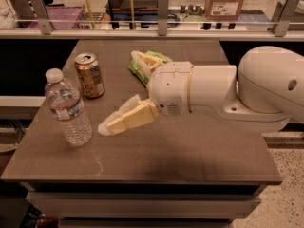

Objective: Pick water bottle

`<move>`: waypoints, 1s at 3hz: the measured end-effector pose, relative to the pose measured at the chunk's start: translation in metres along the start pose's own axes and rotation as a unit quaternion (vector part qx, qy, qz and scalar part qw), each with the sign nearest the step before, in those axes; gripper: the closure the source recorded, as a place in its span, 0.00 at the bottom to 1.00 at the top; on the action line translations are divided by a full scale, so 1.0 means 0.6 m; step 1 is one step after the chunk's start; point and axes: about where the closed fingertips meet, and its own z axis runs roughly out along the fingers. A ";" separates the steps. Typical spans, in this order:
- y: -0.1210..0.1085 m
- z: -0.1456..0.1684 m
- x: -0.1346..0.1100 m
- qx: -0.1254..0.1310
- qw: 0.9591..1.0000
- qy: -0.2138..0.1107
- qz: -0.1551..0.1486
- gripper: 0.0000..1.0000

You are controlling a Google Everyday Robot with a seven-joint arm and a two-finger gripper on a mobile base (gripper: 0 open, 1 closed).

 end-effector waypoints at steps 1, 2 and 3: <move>0.010 0.017 0.008 -0.011 1.000 -0.001 0.005 0.00; 0.014 0.046 0.019 -0.018 1.000 -0.007 0.009 0.00; 0.023 0.078 0.024 -0.024 0.999 -0.020 0.010 0.00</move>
Offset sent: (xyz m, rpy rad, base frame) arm 0.0126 0.0392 -0.0380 0.0364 0.0415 0.0419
